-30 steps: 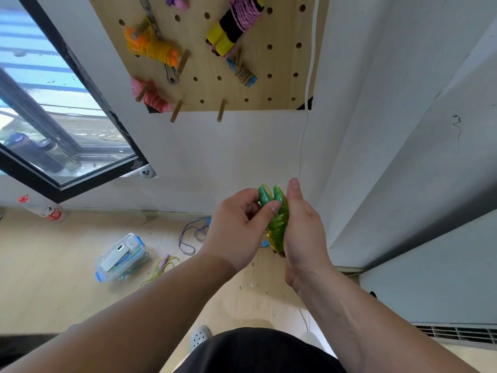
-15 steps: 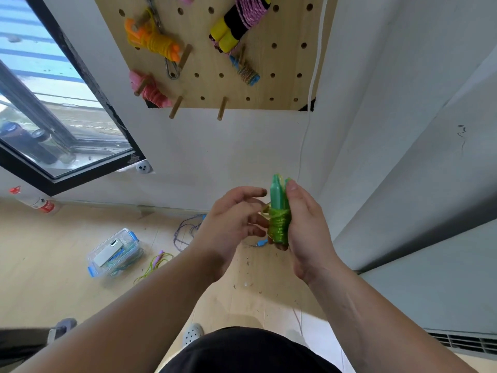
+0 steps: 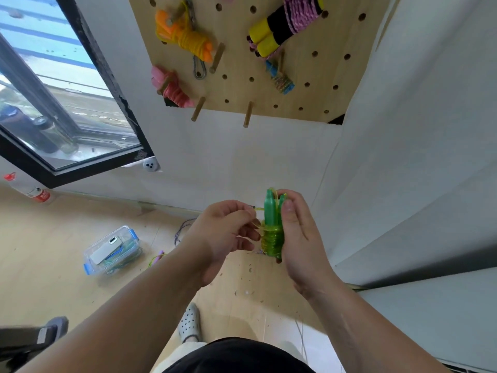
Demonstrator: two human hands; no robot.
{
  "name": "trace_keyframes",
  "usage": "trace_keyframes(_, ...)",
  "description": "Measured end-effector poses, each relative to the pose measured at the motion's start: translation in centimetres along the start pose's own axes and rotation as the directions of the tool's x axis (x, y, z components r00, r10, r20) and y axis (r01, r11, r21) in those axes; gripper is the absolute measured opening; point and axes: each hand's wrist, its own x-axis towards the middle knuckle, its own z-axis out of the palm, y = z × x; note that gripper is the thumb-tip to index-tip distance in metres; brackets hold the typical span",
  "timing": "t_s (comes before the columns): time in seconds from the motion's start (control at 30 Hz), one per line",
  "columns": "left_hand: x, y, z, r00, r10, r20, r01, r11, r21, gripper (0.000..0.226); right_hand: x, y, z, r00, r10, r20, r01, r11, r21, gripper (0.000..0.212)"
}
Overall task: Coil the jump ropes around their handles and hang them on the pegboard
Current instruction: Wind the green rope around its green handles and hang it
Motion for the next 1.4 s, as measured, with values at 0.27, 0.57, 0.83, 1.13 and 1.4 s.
trace_keyframes(0.27, 4.6, 3.6, -8.3, 0.998, 0.058, -0.023, -0.058, 0.998, 0.006, 0.018, 5.3, -1.3, 8.0, 0.998, -0.027, 0.052, 0.036, 0.981, -0.189, 0.023)
trace_keyframes(0.57, 10.3, 8.1, -15.6, 0.991, 0.013, 0.132, -0.022, 0.998, 0.064, 0.018, 10.3, -2.9, 16.7, 0.995, 0.064, -0.078, -0.074, 0.988, -0.135, 0.026)
trace_keyframes(0.83, 14.4, 9.7, -16.2, 0.985, 0.005, 0.174, -0.009, 1.000, 0.025, 0.016, 15.6, -3.5, 16.9, 0.976, 0.068, -0.208, -0.076, 0.997, -0.033, 0.019)
trace_keyframes(1.13, 19.4, 13.1, -11.0, 0.996, 0.088, -0.020, -0.082, 0.978, 0.192, 0.018, 23.6, -4.8, 14.6, 0.925, 0.074, -0.374, 0.070, 0.931, 0.357, 0.027)
trace_keyframes(1.4, 23.9, 14.6, -8.5, 0.954, 0.183, -0.239, -0.141, 0.973, 0.180, 0.015, 29.1, -3.0, 10.6, 0.998, -0.035, -0.060, 0.042, 0.993, 0.112, 0.011)
